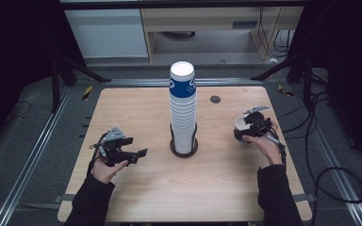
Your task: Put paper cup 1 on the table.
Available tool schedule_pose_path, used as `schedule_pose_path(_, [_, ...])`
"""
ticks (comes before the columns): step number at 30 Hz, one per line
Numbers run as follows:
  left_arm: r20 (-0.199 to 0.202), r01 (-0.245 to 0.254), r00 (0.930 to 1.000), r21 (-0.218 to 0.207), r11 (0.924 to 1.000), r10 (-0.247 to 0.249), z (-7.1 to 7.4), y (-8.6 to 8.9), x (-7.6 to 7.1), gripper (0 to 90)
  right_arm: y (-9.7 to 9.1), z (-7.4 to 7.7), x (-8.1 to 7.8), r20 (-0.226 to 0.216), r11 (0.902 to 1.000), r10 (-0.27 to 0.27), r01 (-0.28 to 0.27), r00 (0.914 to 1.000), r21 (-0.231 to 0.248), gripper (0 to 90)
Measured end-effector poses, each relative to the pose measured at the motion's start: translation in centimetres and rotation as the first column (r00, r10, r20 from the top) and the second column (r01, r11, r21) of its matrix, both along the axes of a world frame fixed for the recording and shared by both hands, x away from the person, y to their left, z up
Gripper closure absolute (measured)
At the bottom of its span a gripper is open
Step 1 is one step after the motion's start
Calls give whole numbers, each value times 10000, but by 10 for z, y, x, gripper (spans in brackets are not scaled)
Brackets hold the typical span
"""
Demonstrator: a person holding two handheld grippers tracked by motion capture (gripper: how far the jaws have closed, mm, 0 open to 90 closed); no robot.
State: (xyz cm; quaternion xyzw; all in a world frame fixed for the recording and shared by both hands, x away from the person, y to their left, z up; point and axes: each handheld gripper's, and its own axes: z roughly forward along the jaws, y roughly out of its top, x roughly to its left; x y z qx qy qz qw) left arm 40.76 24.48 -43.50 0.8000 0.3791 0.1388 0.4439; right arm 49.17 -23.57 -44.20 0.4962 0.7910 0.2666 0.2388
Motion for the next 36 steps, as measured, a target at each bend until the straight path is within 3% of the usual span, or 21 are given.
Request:
schedule_pose_path(5, [0, -1, 10000, 15, 10000, 1, 0, 0, 0, 179, -2, 12, -9, 533, 9999, -79, 72, 9985, 142, 50])
schedule_pose_path(10, [-7, -1, 10000, 29, 10000, 1, 0, 0, 0, 178, -5, 26, -20, 1126, 9980, -4, -67, 9936, 632, 48])
schedule_pose_path(17, [-4, -29, 10000, 27, 10000, 29, 0, 0, 0, 178, -4, 49, -41, 2259, 9857, 381, -737, 9734, 1514, 55])
schedule_pose_path(20, [10, -12, 10000, 54, 10000, 12, 0, 0, 0, 177, -1, 59, -51, 2872, 9695, 497, -1152, 9566, 2161, 58])
schedule_pose_path(21, [9, -17, 10000, 31, 10000, 17, 0, 0, 0, 178, -1, 64, -55, 3103, 9556, 512, -1368, 9492, 2609, 60])
schedule_pose_path(25, [15, 9, 10000, -25, 10000, -9, 0, 1, 0, 178, 5, 79, -67, 3616, 9229, 662, -1949, 9300, 3321, 67])
schedule_pose_path(32, [51, 18, 10000, 38, 10000, -18, 0, -1, 0, 178, 30, 112, -82, 4741, 8746, 999, -3044, 8748, 3773, 64])
schedule_pose_path(36, [-7, 24, 10000, 96, 10000, -24, -2, -2, 1, 176, 46, 126, -84, 5002, 8540, 1311, -3538, 8559, 3815, 64])
